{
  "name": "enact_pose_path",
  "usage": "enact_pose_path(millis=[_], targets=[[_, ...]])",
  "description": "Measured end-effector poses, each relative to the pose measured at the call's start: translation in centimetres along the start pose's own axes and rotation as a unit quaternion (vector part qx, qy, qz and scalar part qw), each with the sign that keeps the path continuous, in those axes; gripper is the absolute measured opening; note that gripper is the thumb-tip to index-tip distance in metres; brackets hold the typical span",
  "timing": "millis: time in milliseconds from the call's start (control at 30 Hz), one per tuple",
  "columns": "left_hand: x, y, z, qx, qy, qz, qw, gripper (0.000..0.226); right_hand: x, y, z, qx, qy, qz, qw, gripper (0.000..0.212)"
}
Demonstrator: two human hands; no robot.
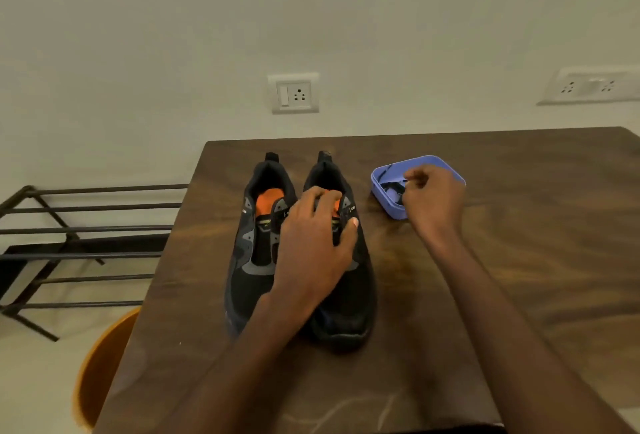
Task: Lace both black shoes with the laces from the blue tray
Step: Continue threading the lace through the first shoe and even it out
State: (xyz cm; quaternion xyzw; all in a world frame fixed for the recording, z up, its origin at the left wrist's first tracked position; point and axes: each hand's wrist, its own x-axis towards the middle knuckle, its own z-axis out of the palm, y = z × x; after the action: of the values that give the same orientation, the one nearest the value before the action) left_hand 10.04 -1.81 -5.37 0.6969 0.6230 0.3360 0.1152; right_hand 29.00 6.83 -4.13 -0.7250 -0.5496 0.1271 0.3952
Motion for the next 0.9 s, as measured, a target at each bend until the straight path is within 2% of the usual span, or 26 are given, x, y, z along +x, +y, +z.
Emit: enact_pose_path(millis=[100,200,300,400,533,633,800,900], targets=[[-0.3,-1.0,1.1,0.028,-0.017,-0.003,0.999,0.062,5.4,1.8,0.9,-0.112,-0.067,-0.019,0.991,0.024],[-0.4,-1.7,1.3,0.06,-0.03,0.014,0.998,0.067,8.1,2.0,2.4,-0.222,-0.158,-0.047,0.961,0.018],[0.2,-2.4,1.0,0.077,-0.039,0.016,0.996,0.07,9.0,1.2,3.7,-0.287,-0.223,-0.055,0.93,0.014],[0.4,-2.7,0.9,0.084,-0.048,0.009,0.995,0.071,9.3,0.7,4.6,-0.322,-0.25,-0.058,0.911,0.008],[0.4,-3.0,0.9,0.075,-0.046,0.016,0.996,0.074,9.7,0.5,4.6,-0.336,-0.232,-0.091,0.909,0.009],[0.5,-3.2,0.6,0.063,-0.048,0.01,0.997,0.079,9.9,0.6,3.5,-0.297,-0.193,-0.095,0.931,0.009],[0.3,-3.1,0.3,0.051,-0.046,0.01,0.998,0.083,9.2,-0.1,1.0,-0.152,-0.101,-0.088,0.979,0.01],[0.4,-2.9,0.2,0.045,-0.051,0.009,0.998,0.085,8.8,-0.6,-0.1,-0.044,-0.066,-0.053,0.995,0.005]])
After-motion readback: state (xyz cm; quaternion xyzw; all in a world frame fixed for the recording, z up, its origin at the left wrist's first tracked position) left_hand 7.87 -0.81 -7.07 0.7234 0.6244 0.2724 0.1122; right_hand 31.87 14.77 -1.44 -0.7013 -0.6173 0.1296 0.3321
